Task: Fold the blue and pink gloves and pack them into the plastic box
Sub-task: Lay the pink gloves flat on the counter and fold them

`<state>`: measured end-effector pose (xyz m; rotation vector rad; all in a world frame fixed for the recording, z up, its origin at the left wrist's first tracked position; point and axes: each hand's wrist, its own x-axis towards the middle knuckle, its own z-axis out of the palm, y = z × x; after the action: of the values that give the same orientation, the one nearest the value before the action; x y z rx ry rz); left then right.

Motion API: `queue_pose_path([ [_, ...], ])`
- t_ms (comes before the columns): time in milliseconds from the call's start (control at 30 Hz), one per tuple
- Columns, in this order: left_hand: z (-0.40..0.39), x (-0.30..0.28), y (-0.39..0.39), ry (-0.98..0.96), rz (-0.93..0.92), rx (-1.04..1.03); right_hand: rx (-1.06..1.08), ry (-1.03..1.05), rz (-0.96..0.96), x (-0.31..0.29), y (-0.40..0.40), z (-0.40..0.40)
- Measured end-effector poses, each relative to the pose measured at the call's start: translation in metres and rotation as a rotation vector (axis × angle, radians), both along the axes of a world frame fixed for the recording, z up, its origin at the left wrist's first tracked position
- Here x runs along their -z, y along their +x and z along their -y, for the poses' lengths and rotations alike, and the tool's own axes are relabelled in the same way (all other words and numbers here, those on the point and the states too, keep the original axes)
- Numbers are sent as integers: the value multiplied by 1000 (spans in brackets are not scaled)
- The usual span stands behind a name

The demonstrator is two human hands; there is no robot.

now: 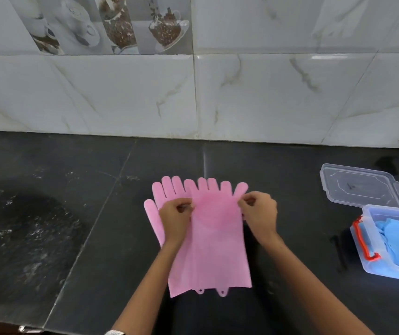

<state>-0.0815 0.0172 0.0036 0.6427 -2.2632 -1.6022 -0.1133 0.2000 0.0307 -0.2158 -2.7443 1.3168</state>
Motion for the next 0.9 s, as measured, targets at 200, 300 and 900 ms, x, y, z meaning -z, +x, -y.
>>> queue_pose_path([
  [200,-74,15,-10,-149,-30,156,22,214,270,23,1,-70],
  [300,-74,24,-12,-232,-13,173,28,227,289,34,26,-79],
  [900,-61,23,-7,-289,64,197,39,69,178,47,72,-59],
])
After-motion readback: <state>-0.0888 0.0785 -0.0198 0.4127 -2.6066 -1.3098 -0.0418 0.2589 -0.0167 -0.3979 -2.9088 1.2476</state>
